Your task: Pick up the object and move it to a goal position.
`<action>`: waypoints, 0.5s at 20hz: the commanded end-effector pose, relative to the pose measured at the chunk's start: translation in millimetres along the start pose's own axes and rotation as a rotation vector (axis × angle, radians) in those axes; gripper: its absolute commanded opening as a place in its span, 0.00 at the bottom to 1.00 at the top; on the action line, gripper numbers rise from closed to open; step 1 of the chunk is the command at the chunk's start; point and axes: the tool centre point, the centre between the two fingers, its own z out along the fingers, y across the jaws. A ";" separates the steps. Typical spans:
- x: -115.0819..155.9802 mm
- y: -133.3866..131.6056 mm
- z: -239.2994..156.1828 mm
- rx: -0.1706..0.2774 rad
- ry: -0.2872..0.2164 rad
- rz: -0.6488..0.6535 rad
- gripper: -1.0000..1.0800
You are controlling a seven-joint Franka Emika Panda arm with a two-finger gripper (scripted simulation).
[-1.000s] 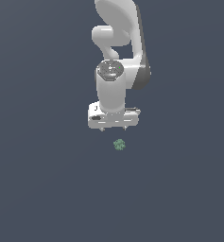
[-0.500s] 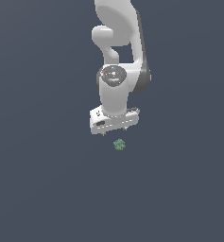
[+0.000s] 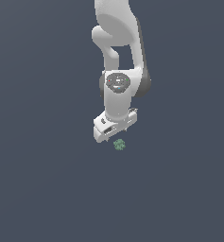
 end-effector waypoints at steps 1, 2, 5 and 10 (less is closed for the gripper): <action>2.2 -1.2 5.0 -0.005 0.001 -0.080 0.96; 3.0 -1.7 7.0 -0.006 0.001 -0.111 0.96; 5.6 -3.3 12.9 -0.011 0.002 -0.205 0.96; 9.9 -6.3 22.4 -0.018 0.005 -0.359 0.96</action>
